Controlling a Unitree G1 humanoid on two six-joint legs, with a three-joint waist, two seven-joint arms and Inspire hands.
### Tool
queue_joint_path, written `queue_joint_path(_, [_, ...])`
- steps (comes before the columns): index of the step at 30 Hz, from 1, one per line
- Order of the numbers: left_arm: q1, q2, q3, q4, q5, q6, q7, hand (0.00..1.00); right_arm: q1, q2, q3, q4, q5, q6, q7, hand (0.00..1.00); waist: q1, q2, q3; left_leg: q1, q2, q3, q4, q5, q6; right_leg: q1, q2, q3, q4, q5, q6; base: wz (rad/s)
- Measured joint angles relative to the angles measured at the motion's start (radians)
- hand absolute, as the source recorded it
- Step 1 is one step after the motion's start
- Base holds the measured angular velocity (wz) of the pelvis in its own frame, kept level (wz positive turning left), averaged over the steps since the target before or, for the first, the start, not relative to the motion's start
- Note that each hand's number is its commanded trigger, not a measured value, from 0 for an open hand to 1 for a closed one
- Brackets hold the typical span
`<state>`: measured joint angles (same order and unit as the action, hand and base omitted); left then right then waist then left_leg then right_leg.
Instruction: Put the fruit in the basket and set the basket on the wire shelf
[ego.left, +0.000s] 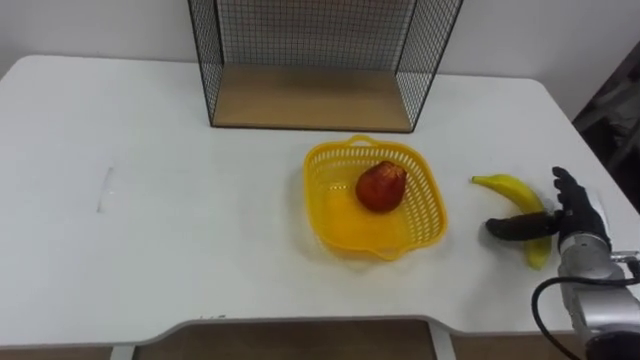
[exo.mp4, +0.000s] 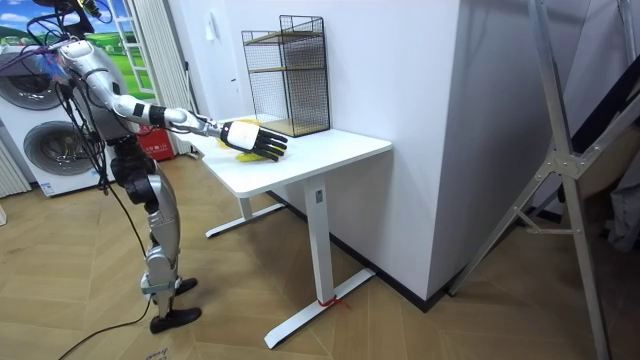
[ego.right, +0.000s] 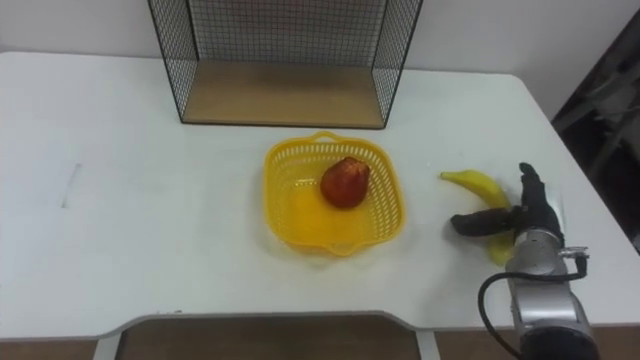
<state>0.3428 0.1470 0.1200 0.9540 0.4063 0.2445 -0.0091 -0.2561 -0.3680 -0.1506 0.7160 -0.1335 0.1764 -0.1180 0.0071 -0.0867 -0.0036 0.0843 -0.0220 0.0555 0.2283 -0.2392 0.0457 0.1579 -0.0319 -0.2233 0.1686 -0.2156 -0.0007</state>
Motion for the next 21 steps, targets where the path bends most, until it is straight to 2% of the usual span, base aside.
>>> queue_joint_path(6, [0.001, 0.002, 0.025, 0.012, 0.0, 0.036, -0.002, 0.0, 0.0, -0.004, -0.014, 0.027, -0.033, -0.001, 0.064, 0.0, 0.0, 0.004, 0.0013, -0.002, -0.001, -0.012, 0.009, 0.0, 0.0, 0.011, -0.001, -0.015, 0.001, 0.0, 0.0, 0.06])
queue_joint_path(12, [0.0, 0.004, 0.025, 0.019, 0.0, 0.038, -0.012, 0.0, 0.0, -0.009, -0.02, 0.066, -0.059, -0.001, 0.096, 0.0, 0.004, -0.006, -0.0036, -0.003, -0.002, -0.029, 0.01, -0.001, 0.0, 0.019, -0.001, -0.031, 0.002, 0.0, 0.0, 0.1])
queue_joint_path(13, [0.0, 0.004, 0.025, 0.019, 0.0, 0.037, -0.017, 0.0, 0.0, -0.009, -0.021, 0.069, -0.067, -0.001, 0.101, 0.04, 0.004, -0.007, -0.0035, -0.003, -0.003, -0.03, 0.01, -0.001, 0.0, 0.02, -0.001, -0.031, 0.002, 0.0, 0.0, 0.0])
queue_joint_path(14, [0.0, 0.004, 0.024, 0.019, -0.001, 0.037, -0.025, 0.0, 0.0, -0.01, -0.023, 0.072, -0.072, -0.001, 0.109, 1.0, 0.005, -0.008, -0.0033, -0.002, -0.004, -0.031, 0.011, -0.001, 0.0, 0.021, -0.001, -0.031, 0.003, 0.0, 0.0, 0.0])
queue_joint_path(21, [-0.005, 0.008, 0.024, 0.017, -0.001, 0.031, -0.024, 0.0, -0.001, -0.041, -0.029, 0.108, -0.124, -0.01, 0.122, 1.0, 0.025, -0.025, -0.0006, -0.002, -0.006, -0.034, 0.011, -0.001, 0.001, 0.02, -0.001, -0.03, 0.002, 0.0, 0.0, 0.0])
